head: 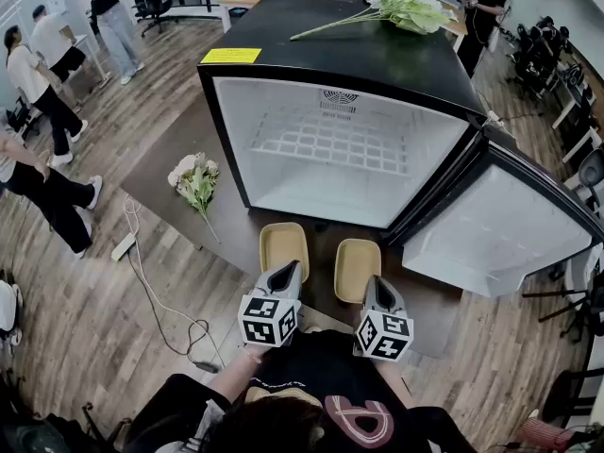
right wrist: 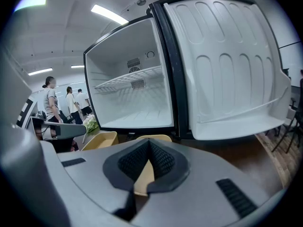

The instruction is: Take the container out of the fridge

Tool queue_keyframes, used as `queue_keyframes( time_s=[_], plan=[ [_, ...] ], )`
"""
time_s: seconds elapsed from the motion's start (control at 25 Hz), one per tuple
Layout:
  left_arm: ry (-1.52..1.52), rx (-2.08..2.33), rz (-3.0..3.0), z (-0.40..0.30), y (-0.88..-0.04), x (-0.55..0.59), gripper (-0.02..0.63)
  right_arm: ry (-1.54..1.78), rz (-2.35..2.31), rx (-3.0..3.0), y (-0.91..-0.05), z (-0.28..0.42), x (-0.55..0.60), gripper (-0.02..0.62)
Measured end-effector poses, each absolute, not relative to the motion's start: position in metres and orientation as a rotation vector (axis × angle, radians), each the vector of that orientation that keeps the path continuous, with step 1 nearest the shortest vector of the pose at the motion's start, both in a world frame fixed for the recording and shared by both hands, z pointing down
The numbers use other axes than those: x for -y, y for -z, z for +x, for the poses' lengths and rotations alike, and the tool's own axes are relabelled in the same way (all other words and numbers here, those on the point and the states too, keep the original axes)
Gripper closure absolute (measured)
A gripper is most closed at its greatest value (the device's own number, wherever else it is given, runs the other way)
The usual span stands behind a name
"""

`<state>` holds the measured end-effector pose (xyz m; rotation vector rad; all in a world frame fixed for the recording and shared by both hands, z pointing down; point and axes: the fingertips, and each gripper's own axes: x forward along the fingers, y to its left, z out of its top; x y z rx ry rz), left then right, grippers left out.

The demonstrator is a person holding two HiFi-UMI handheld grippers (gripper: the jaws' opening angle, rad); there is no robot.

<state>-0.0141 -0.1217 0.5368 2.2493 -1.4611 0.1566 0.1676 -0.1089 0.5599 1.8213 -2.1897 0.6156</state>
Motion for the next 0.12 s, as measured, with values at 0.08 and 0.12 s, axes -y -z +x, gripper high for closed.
queue_keyframes(
  time_s=[0.08,0.12],
  plan=[
    [-0.156,1.465,2.247,-0.0148,-0.5372,0.1217,0.594,-0.616,1.821,2.189,-0.5602,0.1677,0.1092,0.589],
    [-0.156,1.467,2.245,-0.0152,-0.5374,0.1217,0.595,-0.617,1.821,2.188,-0.5604,0.1678,0.1093,0.589]
  ],
)
